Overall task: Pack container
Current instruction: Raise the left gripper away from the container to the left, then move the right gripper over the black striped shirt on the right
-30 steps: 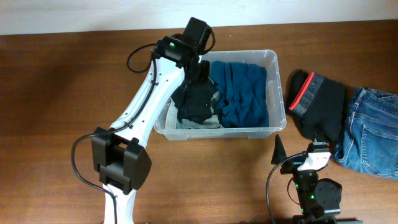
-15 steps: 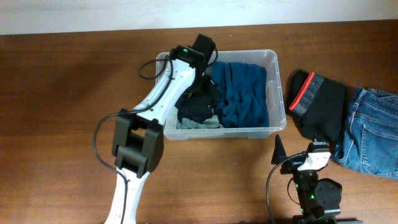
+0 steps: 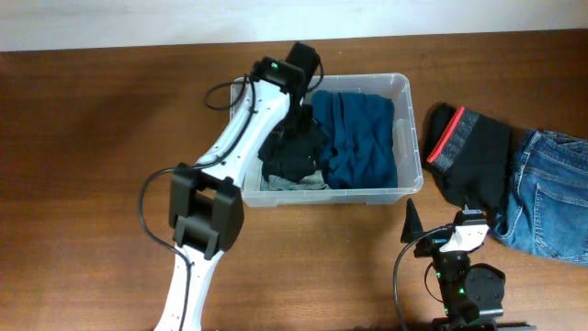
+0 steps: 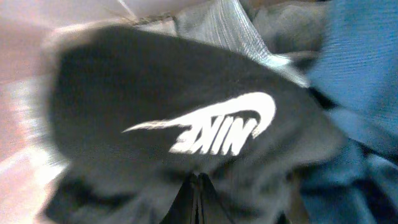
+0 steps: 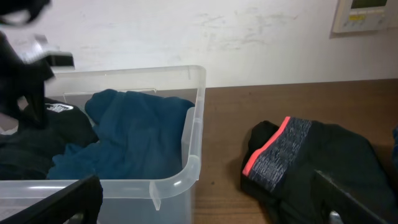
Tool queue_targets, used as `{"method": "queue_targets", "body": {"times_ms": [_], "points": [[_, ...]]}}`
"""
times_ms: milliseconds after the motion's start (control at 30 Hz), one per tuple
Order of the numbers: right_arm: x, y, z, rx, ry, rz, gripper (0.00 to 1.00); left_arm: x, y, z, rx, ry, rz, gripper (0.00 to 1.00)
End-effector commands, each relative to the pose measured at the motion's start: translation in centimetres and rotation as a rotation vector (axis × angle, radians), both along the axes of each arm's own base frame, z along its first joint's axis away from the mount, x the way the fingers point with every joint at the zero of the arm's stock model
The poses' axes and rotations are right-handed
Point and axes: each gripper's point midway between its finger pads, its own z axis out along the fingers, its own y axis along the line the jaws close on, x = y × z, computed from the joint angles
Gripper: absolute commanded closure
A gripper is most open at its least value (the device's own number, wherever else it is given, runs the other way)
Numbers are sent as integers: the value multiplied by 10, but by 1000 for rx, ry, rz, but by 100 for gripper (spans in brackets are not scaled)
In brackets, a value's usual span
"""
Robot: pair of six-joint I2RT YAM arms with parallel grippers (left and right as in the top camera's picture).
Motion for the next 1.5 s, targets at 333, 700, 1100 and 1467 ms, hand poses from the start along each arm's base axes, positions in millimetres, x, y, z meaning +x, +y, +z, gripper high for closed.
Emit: {"method": "queue_targets", "body": {"times_ms": [333, 700, 1100, 1467], "points": [[0, 2, -2, -6, 3, 12, 2, -29, 168, 235, 68, -418, 319, 13], [0, 2, -2, -6, 4, 12, 2, -38, 258, 225, 137, -344, 518, 1], [0, 2, -2, -6, 3, 12, 2, -38, 261, 225, 139, -344, 527, 1], [-18, 12, 63, 48, -47, 72, 2, -38, 261, 225, 139, -344, 527, 1]]}}
